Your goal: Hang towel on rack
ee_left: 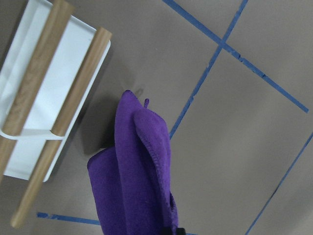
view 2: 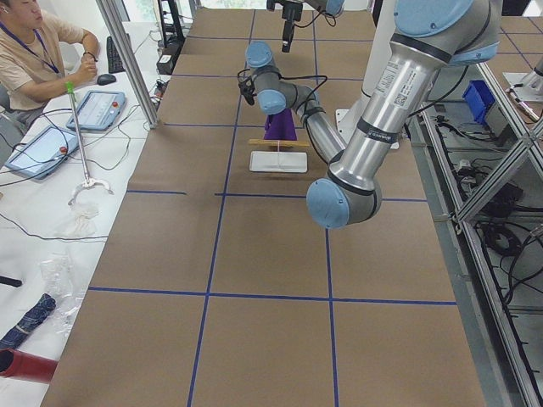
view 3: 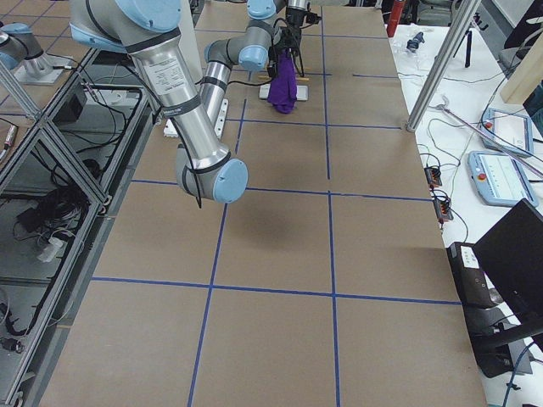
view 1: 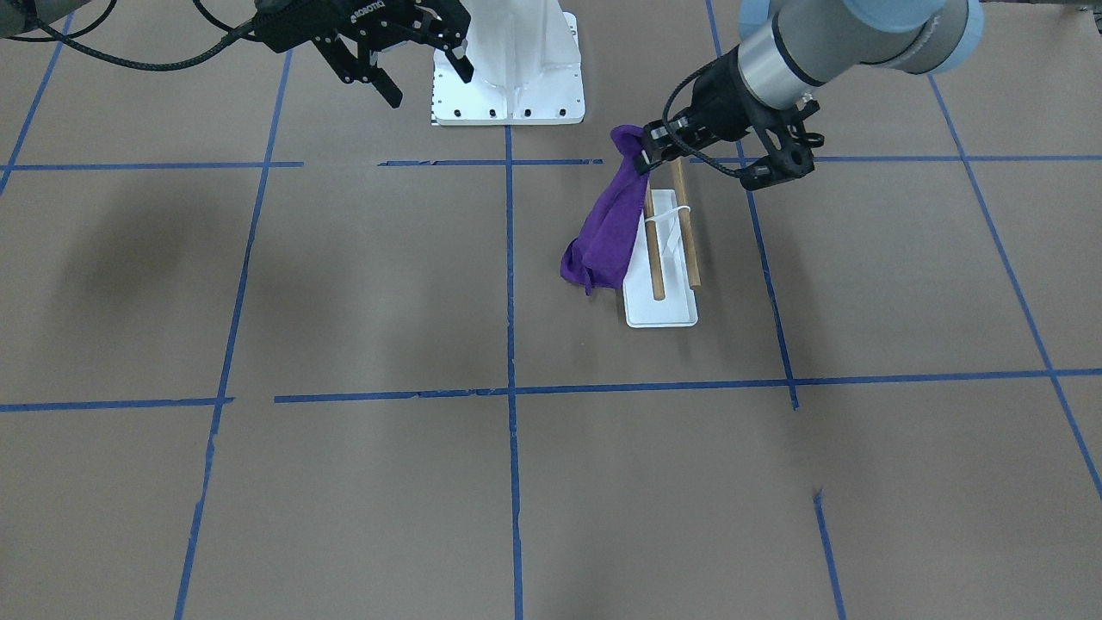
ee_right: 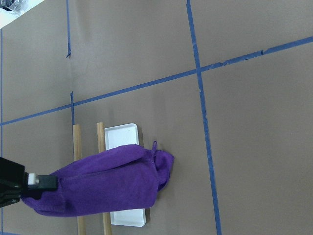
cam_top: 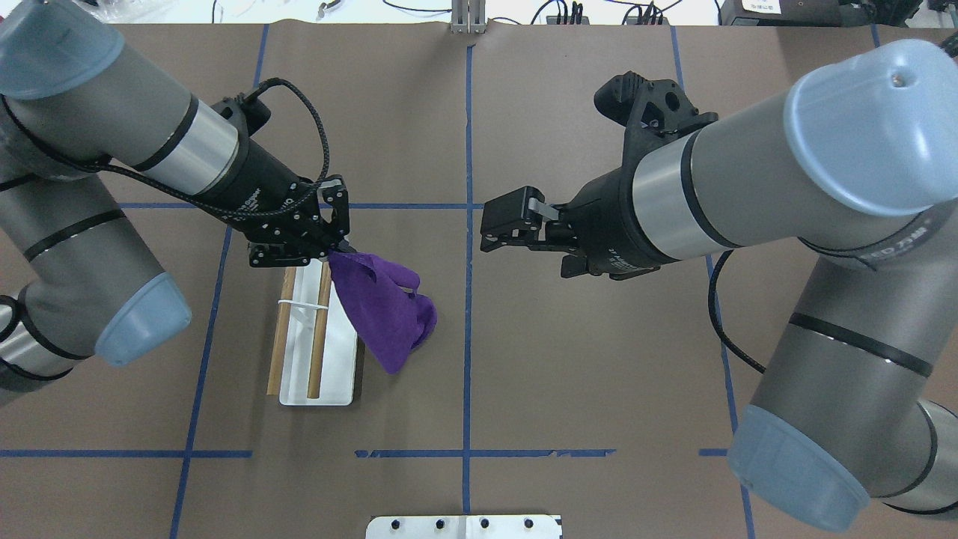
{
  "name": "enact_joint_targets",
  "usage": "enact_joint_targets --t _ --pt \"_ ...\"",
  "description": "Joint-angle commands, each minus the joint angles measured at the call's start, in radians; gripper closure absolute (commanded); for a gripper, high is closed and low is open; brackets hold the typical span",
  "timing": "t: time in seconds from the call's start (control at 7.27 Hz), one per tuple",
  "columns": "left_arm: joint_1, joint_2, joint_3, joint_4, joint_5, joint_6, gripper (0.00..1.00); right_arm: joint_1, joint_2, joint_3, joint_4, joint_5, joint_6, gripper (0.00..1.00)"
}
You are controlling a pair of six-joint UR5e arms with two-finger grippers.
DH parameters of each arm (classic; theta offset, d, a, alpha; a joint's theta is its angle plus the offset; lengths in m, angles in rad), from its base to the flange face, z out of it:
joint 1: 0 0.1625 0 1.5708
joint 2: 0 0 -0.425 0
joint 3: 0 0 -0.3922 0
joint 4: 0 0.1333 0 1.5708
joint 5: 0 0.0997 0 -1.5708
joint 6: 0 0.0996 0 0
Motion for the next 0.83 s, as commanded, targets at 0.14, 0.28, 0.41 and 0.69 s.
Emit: enact_joint_targets --t 0.14,0.28,0.41,0.69 --pt "-0.083 0.157 -0.008 0.001 0.023 0.253 1.0 0.028 -0.06 0.011 0.0 -0.003 0.001 0.0" --pt "-0.084 0.177 0.001 0.001 0.075 0.283 1.0 0.04 -0.119 0.04 0.0 -0.003 0.001 0.0" --pt "-0.08 0.179 0.007 0.001 0.103 0.285 1.0 0.051 -0.137 0.039 0.0 -0.003 0.001 0.0" --pt "-0.076 0.202 0.009 0.001 0.113 0.286 1.0 0.05 -0.143 0.033 -0.002 -0.004 0.001 0.0"
